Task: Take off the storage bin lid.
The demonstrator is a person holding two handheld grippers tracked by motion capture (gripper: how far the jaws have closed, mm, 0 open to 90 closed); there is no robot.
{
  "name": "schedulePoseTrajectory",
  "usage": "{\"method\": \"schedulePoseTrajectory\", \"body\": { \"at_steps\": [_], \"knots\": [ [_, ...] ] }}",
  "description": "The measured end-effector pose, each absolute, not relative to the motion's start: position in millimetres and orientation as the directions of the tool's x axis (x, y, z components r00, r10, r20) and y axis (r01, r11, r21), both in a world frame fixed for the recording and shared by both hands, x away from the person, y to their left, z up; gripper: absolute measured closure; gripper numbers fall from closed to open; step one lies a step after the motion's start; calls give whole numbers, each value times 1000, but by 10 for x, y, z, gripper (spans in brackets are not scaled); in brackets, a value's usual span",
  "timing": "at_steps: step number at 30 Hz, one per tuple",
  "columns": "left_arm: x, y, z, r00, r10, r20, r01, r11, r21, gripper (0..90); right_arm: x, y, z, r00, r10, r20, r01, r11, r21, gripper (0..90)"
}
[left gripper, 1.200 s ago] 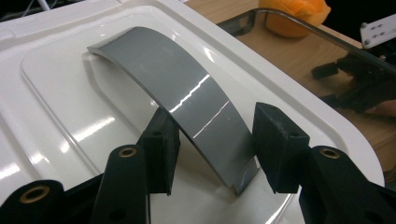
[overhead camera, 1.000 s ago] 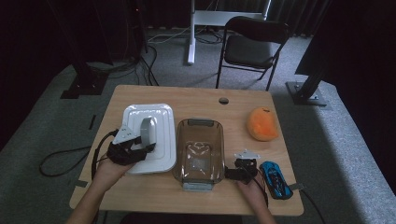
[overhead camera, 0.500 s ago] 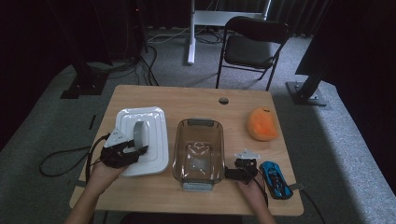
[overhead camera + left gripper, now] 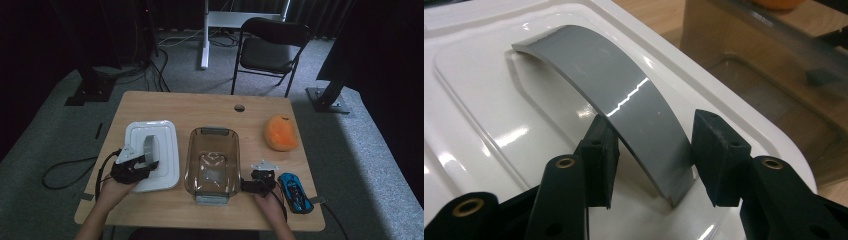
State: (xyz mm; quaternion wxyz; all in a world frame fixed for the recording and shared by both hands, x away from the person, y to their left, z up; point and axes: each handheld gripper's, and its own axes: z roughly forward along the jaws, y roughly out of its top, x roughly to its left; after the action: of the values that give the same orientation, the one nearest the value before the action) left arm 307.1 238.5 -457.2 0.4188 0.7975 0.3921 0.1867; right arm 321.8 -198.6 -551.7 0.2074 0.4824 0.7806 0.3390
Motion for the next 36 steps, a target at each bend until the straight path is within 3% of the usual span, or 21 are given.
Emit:
{"method": "schedulePoseTrajectory", "body": {
  "at_steps": [36],
  "knots": [
    [3350,2241,-5276,719,679,-148,515,-378,769,568,3218,-1986,-5517,-449,894,4,613,304,729,131]
  ]
}}
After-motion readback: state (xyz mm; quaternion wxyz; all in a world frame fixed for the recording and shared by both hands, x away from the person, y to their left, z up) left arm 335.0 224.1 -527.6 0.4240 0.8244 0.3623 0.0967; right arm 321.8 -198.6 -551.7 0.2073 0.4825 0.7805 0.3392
